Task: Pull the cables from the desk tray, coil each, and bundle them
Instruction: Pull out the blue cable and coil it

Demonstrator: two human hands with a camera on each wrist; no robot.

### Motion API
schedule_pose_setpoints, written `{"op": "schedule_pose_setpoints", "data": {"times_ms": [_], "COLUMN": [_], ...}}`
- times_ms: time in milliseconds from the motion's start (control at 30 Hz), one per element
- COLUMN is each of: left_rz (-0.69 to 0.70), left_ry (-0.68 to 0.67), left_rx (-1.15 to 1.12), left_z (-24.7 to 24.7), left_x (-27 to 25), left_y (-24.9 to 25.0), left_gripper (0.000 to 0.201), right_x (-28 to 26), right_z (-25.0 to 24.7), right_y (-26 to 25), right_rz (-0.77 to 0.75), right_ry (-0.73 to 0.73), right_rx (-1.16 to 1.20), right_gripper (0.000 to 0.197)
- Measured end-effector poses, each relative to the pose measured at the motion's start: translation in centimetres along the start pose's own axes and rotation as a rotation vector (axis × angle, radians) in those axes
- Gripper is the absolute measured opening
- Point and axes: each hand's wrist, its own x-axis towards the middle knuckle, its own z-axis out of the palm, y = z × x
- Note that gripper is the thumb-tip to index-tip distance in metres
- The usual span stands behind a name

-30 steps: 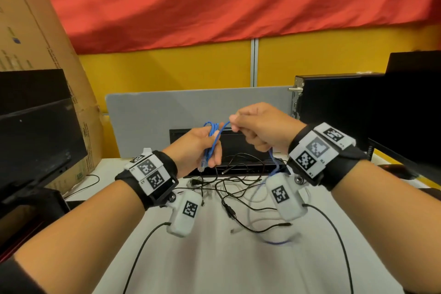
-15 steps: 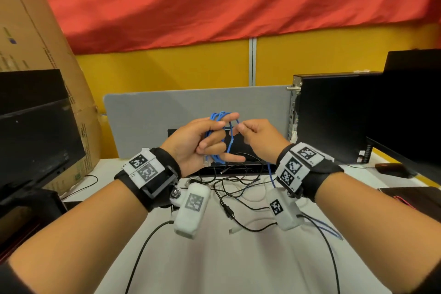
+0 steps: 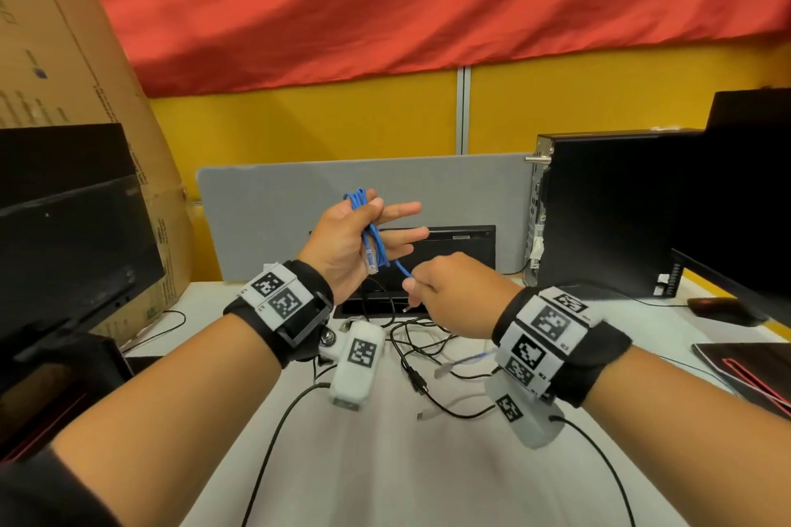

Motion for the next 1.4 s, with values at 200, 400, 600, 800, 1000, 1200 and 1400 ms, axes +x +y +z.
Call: {"op": "schedule_pose_setpoints", "data": {"times_ms": [200,400,600,800,1000,1200,1400], "left_rz": [-0.011,-0.014,0.006,-0.011,-0.125,-0.238,-0.313], "left_ry": [-0.054,0.050,0.149,0.074,-0.061,-0.062,-0.096], "left_rx": [0.184,0.215,0.237,0.638,0.655,0.643,0.645], "left_z": [-0.2,0.2,0.7,0.9,2.4,2.6,2.2], "left_x": [0.2,0.2,0.2,-0.2,-1.2,-1.7,-1.5], "left_y": [-0.6,-1.0,-0.9,-1.3,-1.0,-1.1,-1.3], "left_gripper": [0.009,0.042,0.029,0.037,0.030,0.056,0.030], "right_x": [-0.6,-1.1,-1.7,-1.6,-1.2,-0.2,0.1], "right_z": [-1.1,-1.9,-0.9,-2.3,-4.4,-4.9,-4.0], "right_y": [0.0,-0.1,-0.6,-0.9,-0.4,0.7,1.3], "right_rz": [-0.105,-0.184,-0.229,-0.249,-0.259,-0.318,-0.110], "right_ry": [0.056,0.166,0.169,0.204,0.313,0.340,0.306], "right_rx": [-0.079,-0.168,-0.185,-0.214,-0.254,-0.365,-0.508], "right_gripper": [0.030,0.033,0.040,0.025,0.019,0.018,0.025]}}
